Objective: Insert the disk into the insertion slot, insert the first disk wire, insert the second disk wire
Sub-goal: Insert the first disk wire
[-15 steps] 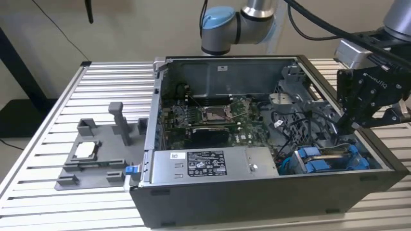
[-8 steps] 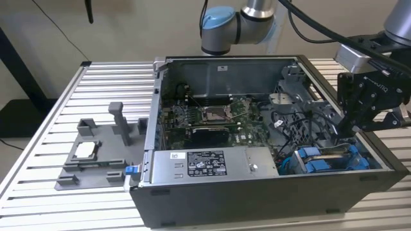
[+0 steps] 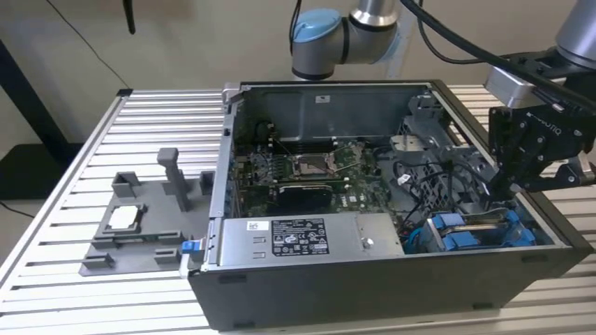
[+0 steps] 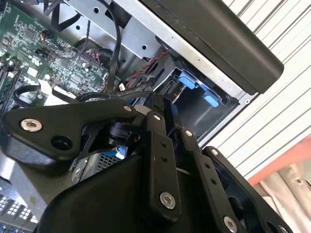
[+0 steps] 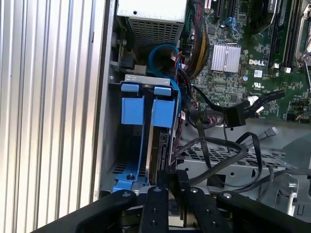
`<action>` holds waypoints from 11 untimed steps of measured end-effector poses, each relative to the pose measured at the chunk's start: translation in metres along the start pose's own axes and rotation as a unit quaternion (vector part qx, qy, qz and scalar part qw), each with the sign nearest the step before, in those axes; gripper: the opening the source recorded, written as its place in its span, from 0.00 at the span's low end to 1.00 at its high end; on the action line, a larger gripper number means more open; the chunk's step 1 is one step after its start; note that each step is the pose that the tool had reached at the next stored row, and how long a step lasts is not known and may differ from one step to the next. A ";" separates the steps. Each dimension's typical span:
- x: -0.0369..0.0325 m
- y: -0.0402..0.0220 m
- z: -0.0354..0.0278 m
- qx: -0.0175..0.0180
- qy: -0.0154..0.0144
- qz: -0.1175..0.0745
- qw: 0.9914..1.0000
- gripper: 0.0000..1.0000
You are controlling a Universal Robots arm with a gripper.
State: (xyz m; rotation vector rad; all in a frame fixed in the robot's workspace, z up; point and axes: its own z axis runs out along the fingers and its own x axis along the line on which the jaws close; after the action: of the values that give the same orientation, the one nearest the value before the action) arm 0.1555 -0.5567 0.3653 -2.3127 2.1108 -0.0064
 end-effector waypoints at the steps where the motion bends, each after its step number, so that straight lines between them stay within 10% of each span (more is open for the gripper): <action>1: 0.0000 0.0000 0.0001 0.000 0.000 0.000 1.000 0.19; 11: 0.0051 0.0005 0.0066 0.000 -0.002 0.000 1.000 0.19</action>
State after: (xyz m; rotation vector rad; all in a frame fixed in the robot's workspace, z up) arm 0.1555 -0.5618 0.3587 -2.3105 2.1087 -0.0022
